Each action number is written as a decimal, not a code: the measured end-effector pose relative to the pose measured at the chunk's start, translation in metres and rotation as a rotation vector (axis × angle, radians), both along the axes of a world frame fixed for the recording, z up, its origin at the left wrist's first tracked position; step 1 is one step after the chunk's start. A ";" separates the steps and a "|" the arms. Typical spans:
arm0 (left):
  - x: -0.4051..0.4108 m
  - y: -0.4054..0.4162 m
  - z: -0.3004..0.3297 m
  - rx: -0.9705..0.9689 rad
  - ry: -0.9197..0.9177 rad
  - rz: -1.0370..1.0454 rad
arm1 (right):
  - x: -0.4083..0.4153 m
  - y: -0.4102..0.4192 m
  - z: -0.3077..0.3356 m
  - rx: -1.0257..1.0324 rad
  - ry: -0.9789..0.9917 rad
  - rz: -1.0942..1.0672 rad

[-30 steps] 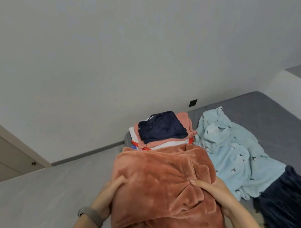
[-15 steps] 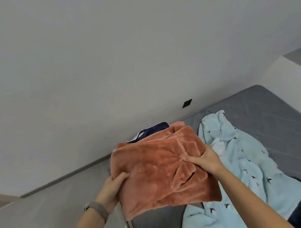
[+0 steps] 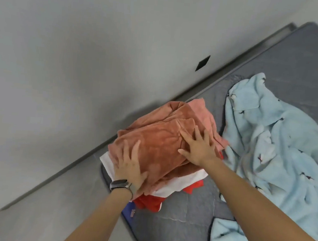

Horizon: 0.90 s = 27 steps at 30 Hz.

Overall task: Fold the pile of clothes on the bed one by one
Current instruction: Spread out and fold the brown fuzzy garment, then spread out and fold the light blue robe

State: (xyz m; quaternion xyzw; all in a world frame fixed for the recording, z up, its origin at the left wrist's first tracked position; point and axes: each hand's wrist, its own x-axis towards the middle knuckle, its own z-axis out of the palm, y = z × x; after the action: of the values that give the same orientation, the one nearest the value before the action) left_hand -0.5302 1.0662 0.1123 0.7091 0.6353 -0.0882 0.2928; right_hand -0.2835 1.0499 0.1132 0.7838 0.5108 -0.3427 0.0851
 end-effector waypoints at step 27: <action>0.042 -0.114 0.048 -0.099 -0.119 -0.474 | 0.038 -0.234 0.055 0.317 0.237 -0.655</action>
State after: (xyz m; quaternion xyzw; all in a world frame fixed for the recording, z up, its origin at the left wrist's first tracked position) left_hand -0.4878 0.9520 0.1605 0.8271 0.4278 -0.1434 0.3353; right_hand -0.2450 0.8157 0.1686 0.8638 0.2864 -0.3568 -0.2108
